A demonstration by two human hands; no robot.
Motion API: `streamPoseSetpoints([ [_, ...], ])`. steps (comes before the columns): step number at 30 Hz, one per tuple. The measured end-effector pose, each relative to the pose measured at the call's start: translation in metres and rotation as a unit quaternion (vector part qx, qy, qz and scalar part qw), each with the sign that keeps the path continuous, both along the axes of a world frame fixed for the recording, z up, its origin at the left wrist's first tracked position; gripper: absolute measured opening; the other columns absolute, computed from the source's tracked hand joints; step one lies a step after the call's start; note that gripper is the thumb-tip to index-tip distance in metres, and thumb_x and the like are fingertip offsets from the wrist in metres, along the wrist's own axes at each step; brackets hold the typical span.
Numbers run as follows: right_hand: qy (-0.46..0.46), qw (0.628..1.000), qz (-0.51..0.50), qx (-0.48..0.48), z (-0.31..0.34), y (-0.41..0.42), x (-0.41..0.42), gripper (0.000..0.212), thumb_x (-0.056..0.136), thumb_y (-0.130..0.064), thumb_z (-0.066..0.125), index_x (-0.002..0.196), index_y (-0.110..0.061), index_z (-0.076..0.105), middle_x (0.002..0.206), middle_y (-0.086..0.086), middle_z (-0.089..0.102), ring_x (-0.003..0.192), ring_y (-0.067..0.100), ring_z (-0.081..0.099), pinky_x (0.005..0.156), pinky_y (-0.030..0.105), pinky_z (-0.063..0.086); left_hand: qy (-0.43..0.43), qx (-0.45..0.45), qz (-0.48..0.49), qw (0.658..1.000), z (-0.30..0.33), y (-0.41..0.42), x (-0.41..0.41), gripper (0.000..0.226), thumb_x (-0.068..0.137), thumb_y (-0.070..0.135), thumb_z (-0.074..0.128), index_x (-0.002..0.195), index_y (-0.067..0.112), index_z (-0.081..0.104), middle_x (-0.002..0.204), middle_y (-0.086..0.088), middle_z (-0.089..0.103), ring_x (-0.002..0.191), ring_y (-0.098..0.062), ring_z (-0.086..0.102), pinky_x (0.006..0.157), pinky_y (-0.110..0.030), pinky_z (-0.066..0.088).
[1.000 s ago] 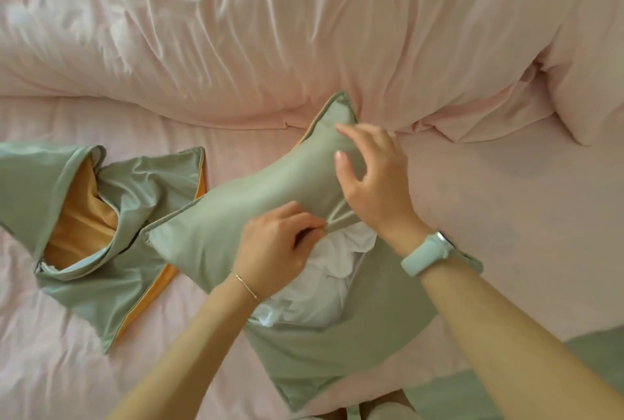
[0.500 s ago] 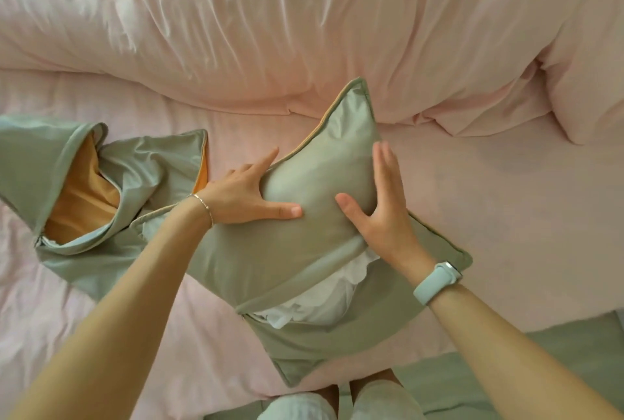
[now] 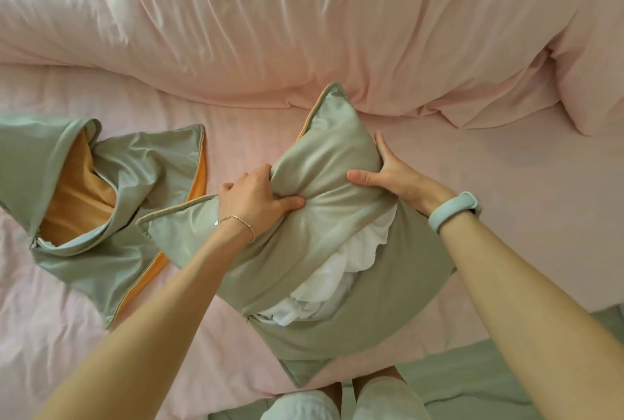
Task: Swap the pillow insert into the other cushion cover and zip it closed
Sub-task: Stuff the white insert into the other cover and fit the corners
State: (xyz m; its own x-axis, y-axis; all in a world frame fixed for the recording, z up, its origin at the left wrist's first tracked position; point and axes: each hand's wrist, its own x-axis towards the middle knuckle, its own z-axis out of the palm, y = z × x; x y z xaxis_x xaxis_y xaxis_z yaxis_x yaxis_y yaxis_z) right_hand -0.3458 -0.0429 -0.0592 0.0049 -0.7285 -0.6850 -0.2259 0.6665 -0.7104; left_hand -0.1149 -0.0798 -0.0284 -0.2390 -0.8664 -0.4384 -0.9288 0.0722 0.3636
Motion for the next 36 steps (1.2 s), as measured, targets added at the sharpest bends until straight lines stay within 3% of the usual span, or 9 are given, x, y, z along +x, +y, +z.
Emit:
streamPoseSetpoints([
  [4, 0.122, 0.990, -0.047, -0.057, -0.004, -0.010, 0.020, 0.099, 0.060, -0.056, 0.077, 0.139, -0.016, 0.031, 0.135, 0.003, 0.043, 0.124, 0.021, 0.042, 0.105, 0.038, 0.036, -0.018, -0.100, 0.058, 0.993, -0.019, -0.001, 0.003, 0.043, 0.080, 0.057, 0.056, 0.080, 0.016, 0.044, 0.084, -0.005, 0.057, 0.095, -0.028, 0.052, 0.079, -0.035, 0.024],
  [8, 0.209, 0.970, -0.096, -0.076, -0.009, -0.019, 0.045, 0.083, 0.069, -0.061, 0.069, 0.129, -0.011, 0.041, 0.128, 0.006, 0.048, 0.116, 0.021, 0.049, 0.096, 0.036, 0.041, 0.018, -0.079, 0.161, 0.984, -0.021, -0.018, 0.006, 0.050, 0.078, 0.051, 0.064, 0.110, 0.014, 0.056, 0.114, -0.009, 0.059, 0.111, -0.029, 0.049, 0.093, -0.038, 0.031],
  [10, 0.199, 0.968, -0.115, -0.101, -0.010, -0.022, 0.050, 0.074, 0.079, -0.059, 0.060, 0.134, -0.012, 0.042, 0.133, 0.006, 0.048, 0.122, 0.020, 0.046, 0.101, 0.033, 0.038, 0.070, -0.170, 0.163, 0.969, -0.014, -0.021, 0.004, 0.045, 0.081, 0.034, 0.067, 0.118, 0.012, 0.056, 0.122, -0.009, 0.055, 0.116, -0.029, 0.045, 0.097, -0.036, 0.030],
  [14, 0.191, 0.937, -0.185, -0.228, 0.000, -0.002, 0.054, 0.035, 0.095, -0.018, 0.046, 0.125, -0.003, 0.054, 0.125, 0.006, 0.052, 0.119, 0.021, 0.049, 0.096, 0.012, 0.034, 0.232, -0.303, -0.022, 0.924, -0.007, -0.004, -0.016, 0.022, 0.083, 0.022, 0.061, 0.100, 0.010, 0.067, 0.099, -0.009, 0.064, 0.095, -0.019, 0.052, 0.084, -0.026, 0.039],
  [17, 0.264, 0.887, -0.221, -0.308, 0.001, 0.028, 0.059, 0.029, 0.085, -0.019, 0.042, 0.097, -0.003, 0.063, 0.095, -0.001, 0.050, 0.093, 0.022, 0.054, 0.082, 0.017, 0.040, 0.169, -0.305, -0.173, 0.921, -0.013, -0.004, -0.030, 0.027, 0.080, 0.039, 0.056, 0.092, 0.020, 0.071, 0.092, 0.000, 0.065, 0.088, -0.018, 0.051, 0.070, -0.032, 0.043],
  [19, 0.269, 0.892, -0.185, -0.314, -0.006, 0.042, 0.062, 0.027, 0.084, -0.017, 0.042, 0.094, -0.003, 0.062, 0.092, 0.000, 0.053, 0.090, 0.021, 0.053, 0.082, 0.024, 0.041, 0.119, -0.317, -0.227, 0.913, -0.016, -0.011, -0.035, 0.026, 0.078, 0.039, 0.053, 0.083, 0.022, 0.071, 0.087, 0.001, 0.066, 0.082, -0.023, 0.055, 0.065, -0.033, 0.045],
  [28, 0.415, 0.855, -0.007, -0.311, -0.014, 0.039, 0.083, 0.045, 0.078, -0.031, 0.042, 0.114, -0.009, 0.058, 0.110, 0.006, 0.062, 0.103, 0.021, 0.048, 0.080, 0.033, 0.042, 0.010, -0.090, -0.134, 0.987, 0.014, -0.053, -0.054, 0.021, 0.089, 0.032, 0.056, 0.081, 0.018, 0.070, 0.083, -0.008, 0.066, 0.085, -0.032, 0.056, 0.073, -0.034, 0.044],
  [32, 0.436, 0.833, 0.021, -0.340, -0.017, 0.019, 0.095, 0.033, 0.075, -0.024, 0.039, 0.087, -0.009, 0.066, 0.083, 0.007, 0.063, 0.083, 0.024, 0.051, 0.071, 0.028, 0.030, -0.004, -0.039, -0.075, 0.996, 0.005, -0.065, -0.058, 0.036, 0.094, 0.021, 0.043, 0.060, 0.010, 0.043, 0.078, -0.016, 0.053, 0.080, -0.034, 0.047, 0.066, -0.032, 0.032],
  [36, 0.377, 0.844, 0.022, -0.381, -0.021, 0.015, 0.099, 0.026, 0.077, -0.019, 0.041, 0.070, -0.006, 0.062, 0.085, 0.011, 0.059, 0.085, 0.025, 0.045, 0.068, 0.032, 0.037, 0.024, 0.015, -0.087, 0.996, -0.004, -0.073, -0.053, 0.021, 0.099, 0.025, 0.036, 0.085, 0.012, 0.042, 0.084, -0.011, 0.055, 0.079, -0.029, 0.047, 0.067, -0.031, 0.029],
])
